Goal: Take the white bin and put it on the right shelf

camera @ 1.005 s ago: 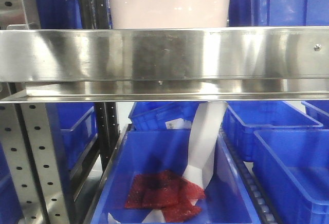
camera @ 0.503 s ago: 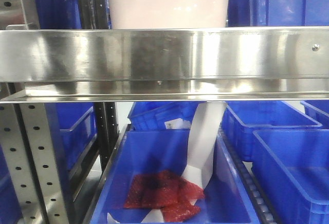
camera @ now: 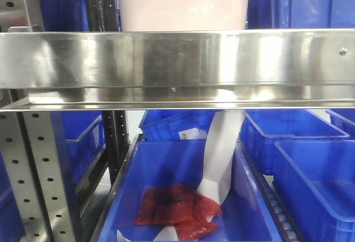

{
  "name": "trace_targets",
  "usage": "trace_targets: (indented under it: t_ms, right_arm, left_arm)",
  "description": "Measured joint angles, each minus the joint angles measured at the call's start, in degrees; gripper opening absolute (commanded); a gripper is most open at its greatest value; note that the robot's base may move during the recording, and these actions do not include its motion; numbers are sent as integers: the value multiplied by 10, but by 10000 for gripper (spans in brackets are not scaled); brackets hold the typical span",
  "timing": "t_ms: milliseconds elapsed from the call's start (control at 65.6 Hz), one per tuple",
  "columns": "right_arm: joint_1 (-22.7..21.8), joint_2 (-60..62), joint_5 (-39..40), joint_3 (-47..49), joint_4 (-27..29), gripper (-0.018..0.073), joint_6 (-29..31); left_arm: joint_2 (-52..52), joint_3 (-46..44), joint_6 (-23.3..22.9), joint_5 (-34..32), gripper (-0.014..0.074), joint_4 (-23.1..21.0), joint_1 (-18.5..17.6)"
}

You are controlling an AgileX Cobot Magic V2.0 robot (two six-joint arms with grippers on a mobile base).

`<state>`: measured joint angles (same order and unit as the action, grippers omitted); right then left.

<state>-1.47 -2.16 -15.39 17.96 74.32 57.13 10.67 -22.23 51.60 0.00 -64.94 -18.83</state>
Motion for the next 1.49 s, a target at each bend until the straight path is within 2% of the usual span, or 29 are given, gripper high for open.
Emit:
trace_targets:
  t_ms: [381, 472, 564, 609, 731, 823, 914, 1112, 1371, 1417, 1493]
  right_arm:
    - [0, 0, 4, -32, -4, 29, 0]
    - [17, 0, 50, -53, -98, 29, -8]
    - [46, 0, 116, -75, -221, 29, -73]
    - [53, 0, 139, -85, -281, 29, -126]
    - [62, 0, 166, -123, -459, 29, -312]
    - [62, 1, 166, -163, -540, 29, -442]
    - [55, 19, 154, -195, -581, 29, -509]
    - [22, 28, 133, -195, -654, 29, -524]
    - [13, 28, 146, -195, -695, 29, -526]
    - [13, 28, 148, -195, -701, 29, -540]
    - [13, 28, 148, -195, -715, 29, -597]
  left_arm:
    - [0, 0, 0, 0, -117, 0, 0]
    - [0, 0, 0, 0, -117, 0, 0]
    - [0, 1, 0, 0, -117, 0, 0]
    - [0, 1, 0, 0, -117, 0, 0]
    - [0, 1, 0, 0, -117, 0, 0]
    - [0, 1, 0, 0, -117, 0, 0]
    - [0, 1, 0, 0, -117, 0, 0]
    - [0, 1, 0, 0, -117, 0, 0]
    - [0, 1, 0, 0, -117, 0, 0]
    - [0, 1, 0, 0, -117, 0, 0]
    - [0, 1, 0, 0, -117, 0, 0]
